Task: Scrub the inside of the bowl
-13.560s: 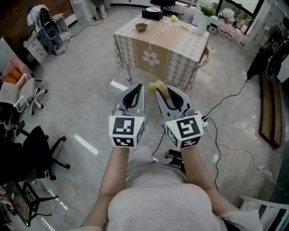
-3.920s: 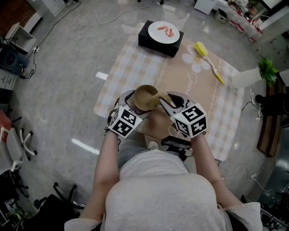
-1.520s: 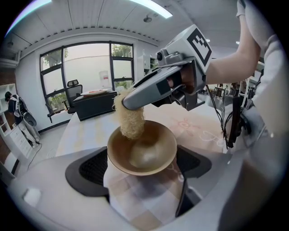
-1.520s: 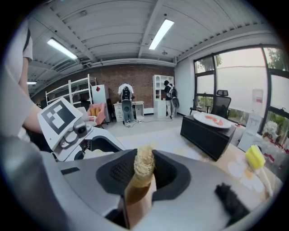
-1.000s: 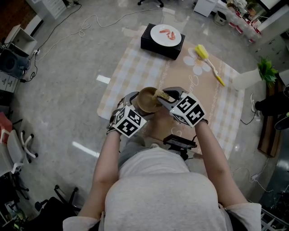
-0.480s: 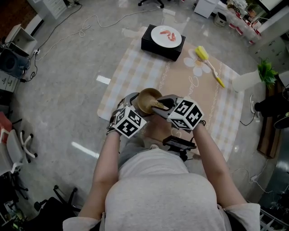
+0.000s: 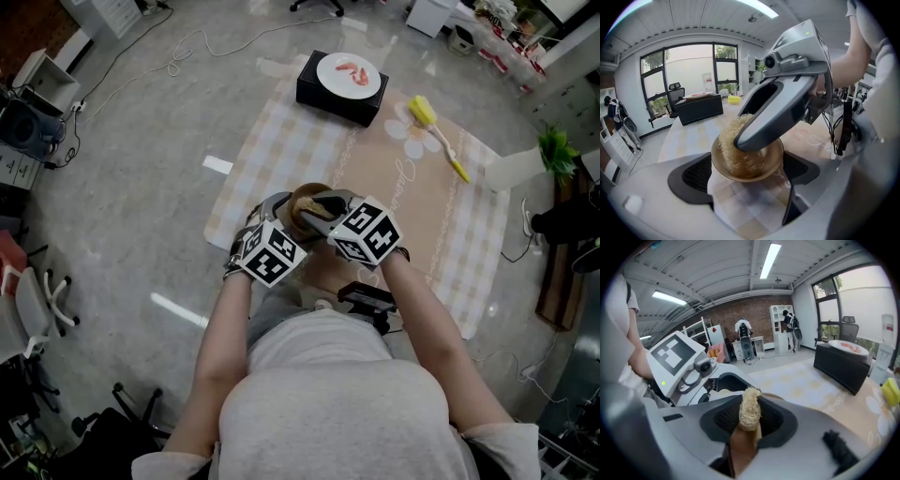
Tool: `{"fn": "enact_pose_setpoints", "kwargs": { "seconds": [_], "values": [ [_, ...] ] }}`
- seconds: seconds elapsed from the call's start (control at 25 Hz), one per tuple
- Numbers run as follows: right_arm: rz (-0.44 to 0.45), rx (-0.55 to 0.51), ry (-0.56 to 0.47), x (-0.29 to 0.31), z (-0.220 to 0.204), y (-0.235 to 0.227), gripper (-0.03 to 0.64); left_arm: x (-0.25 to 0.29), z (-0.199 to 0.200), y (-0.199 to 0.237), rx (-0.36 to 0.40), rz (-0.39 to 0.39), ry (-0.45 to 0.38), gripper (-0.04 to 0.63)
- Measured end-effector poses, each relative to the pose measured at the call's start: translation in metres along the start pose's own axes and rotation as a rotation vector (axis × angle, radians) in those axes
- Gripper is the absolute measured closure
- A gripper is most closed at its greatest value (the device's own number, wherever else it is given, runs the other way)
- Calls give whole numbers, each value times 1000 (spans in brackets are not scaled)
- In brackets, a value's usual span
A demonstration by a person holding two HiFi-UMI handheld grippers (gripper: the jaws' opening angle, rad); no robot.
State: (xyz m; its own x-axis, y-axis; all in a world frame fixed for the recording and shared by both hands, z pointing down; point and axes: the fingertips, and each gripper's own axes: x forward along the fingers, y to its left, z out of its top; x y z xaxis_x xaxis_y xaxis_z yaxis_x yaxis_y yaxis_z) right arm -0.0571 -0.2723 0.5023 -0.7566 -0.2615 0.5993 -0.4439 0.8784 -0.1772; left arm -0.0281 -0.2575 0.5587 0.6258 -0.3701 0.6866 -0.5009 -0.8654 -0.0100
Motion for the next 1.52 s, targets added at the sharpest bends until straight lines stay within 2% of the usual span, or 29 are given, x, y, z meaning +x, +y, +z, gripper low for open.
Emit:
{"fn": "enact_pose_setpoints", "kwargs": {
  "seconds": [0.32, 0.68, 0.84, 1.12, 1.52],
  "values": [
    [-196, -14, -37, -1, 5, -37, 517, 0, 0, -1, 3, 0, 5, 107],
    [-279, 8, 20, -13, -4, -49, 518, 0, -1, 0, 1, 1, 4, 107],
    [-280, 26, 80, -21, -13, -48, 518, 0, -2, 0, 0, 0, 4, 107],
    [-219, 151, 107, -28, -25, -36, 518, 0, -2, 0, -5, 1, 7, 107],
    [-121, 294, -23, -20, -23, -19, 518, 0, -2, 0, -2, -3, 11, 107]
  ]
}}
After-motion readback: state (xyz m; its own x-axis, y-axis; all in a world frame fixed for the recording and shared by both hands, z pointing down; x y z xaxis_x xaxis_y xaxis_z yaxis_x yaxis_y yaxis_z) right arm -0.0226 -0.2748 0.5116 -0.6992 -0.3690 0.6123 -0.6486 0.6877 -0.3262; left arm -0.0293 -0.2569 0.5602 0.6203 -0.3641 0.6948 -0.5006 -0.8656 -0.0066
